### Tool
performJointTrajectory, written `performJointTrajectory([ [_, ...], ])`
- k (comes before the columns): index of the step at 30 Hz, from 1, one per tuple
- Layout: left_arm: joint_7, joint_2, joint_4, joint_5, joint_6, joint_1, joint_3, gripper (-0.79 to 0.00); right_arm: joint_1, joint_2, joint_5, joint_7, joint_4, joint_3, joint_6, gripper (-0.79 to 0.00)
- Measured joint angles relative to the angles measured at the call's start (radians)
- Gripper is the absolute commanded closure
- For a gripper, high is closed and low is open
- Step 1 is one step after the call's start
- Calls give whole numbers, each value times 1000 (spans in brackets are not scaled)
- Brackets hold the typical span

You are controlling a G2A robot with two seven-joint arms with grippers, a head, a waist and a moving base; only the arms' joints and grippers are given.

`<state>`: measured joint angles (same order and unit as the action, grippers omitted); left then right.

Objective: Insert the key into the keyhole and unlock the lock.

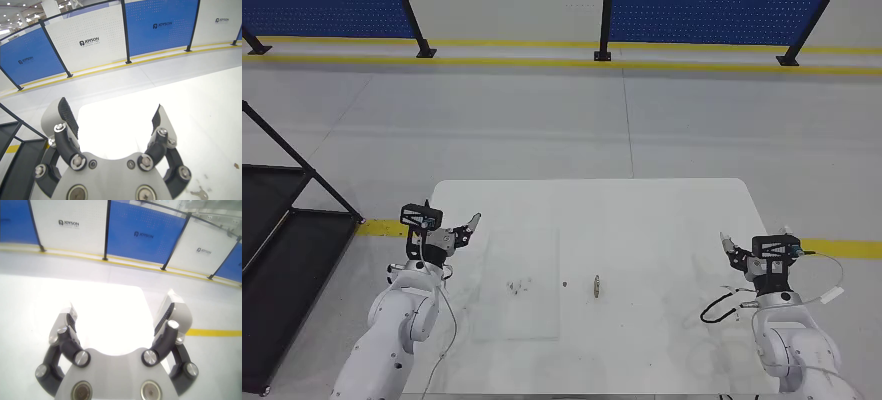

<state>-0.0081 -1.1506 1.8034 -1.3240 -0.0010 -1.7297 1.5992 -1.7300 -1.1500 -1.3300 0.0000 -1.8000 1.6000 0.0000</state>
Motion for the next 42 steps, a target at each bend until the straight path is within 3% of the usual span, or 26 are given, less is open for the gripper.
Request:
performJointTrajectory([
  [3,-77,-4,29,44,21,-2,-2,-785,0,0,0,0,0,0,0,-785],
  [9,-414,-5,193,61,73,-21,-14,-785,0,0,0,0,0,0,0,-785],
  [13,-651,-4,310,2,123,-21,-21,-785,0,0,0,0,0,0,0,-785],
  [19,-932,-11,405,-127,221,19,-93,-785,0,0,0,0,0,0,0,-785],
  [25,-1212,-15,467,-106,162,101,-159,-785,0,0,0,0,0,0,0,-785],
  [34,-1473,-28,433,-59,220,215,-216,-785,0,0,0,0,0,0,0,-785],
  [42,-1510,-40,376,-160,264,237,-326,-785,0,0,0,0,0,0,0,-785],
])
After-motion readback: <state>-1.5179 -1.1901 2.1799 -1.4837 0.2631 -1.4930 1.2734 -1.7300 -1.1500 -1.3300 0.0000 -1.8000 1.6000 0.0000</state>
